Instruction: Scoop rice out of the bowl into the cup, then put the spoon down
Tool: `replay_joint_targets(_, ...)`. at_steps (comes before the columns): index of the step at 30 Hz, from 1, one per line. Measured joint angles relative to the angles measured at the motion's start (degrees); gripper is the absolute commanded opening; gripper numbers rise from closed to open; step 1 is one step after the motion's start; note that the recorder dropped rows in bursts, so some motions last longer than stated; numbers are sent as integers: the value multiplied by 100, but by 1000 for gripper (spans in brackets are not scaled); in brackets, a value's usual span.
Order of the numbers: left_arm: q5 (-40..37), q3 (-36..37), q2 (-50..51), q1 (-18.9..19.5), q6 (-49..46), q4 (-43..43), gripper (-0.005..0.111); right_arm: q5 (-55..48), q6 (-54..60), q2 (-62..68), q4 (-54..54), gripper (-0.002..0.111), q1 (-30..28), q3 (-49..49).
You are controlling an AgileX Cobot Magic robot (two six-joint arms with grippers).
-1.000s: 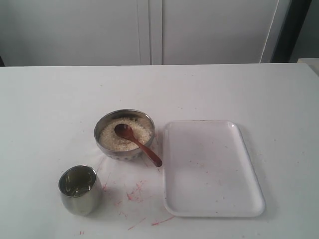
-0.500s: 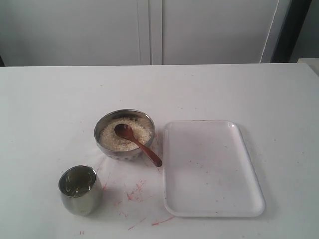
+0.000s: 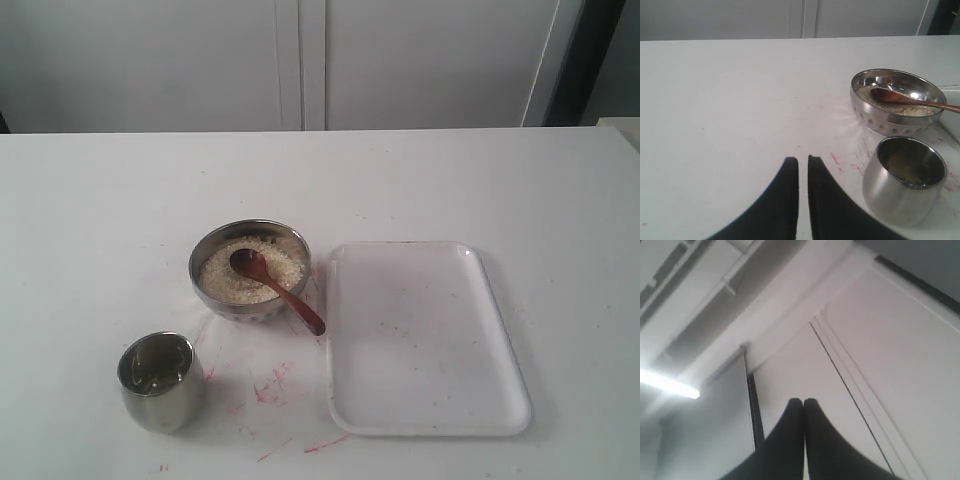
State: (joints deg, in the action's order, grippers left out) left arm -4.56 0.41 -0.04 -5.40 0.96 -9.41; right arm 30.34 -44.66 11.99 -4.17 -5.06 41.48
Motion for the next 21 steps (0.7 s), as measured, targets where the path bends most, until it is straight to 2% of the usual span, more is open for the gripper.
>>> replay_joint_targets(4,0,0,0,0,0,0,14,-606,-606,595,-1647,0,0,925)
replay_joint_targets(9,0,0,0,0,0,0,14,-899,-1303,1378,-3363,0,291,1678)
replay_joint_targets(11,0,0,0,0,0,0,14,-956,-2224,1840,-4679,0,446,1987)
replay_joint_targets(13,0,0,0,0,0,0,14,-961,-3735,2255,-6236,0,552,2208)
replay_joint_targets(14,0,0,0,0,0,0,14,-672,-4743,2532,-7395,0,578,2354)
replay_joint_targets(16,0,0,0,0,0,0,14,19,-6063,3000,-8886,0,618,2615)
replay_joint_targets(18,0,0,0,0,0,0,14,821,-6863,3432,-9342,0,626,2760)
replay_joint_targets(21,0,0,0,0,0,0,14,2104,-7154,4072,-9499,0,626,2867)
